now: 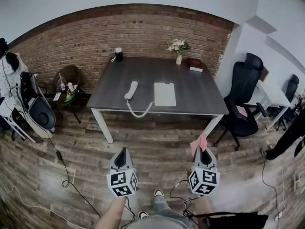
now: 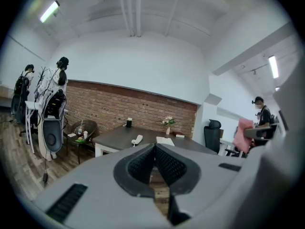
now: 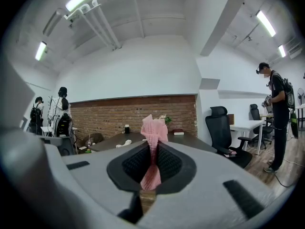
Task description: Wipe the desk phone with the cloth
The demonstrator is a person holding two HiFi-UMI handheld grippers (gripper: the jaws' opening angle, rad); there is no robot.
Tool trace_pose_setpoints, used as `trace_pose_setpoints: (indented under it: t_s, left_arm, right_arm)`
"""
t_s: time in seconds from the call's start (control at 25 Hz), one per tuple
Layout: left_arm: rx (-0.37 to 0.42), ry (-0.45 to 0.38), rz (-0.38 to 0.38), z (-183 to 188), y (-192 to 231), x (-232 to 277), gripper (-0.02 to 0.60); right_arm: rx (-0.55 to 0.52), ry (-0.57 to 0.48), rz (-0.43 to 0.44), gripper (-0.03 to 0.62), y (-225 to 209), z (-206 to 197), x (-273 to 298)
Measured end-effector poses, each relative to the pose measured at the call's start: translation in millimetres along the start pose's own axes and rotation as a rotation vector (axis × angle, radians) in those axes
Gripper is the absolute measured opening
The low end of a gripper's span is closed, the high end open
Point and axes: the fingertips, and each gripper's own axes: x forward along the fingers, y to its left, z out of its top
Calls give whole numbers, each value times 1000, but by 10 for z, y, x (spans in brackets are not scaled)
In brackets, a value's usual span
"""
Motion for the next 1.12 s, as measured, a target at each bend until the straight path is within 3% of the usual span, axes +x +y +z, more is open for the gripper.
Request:
trace_pose_setpoints:
  t_s: [0.68,1.12]
  left_arm:
    - [36,-24,50,419,-372,1619,5]
    - [43,7,71,364,-451,2262,5]
  right_arm:
    - [37,4,63,17,-641,228,1771]
    - [75,38,82,17,-852,115,2507]
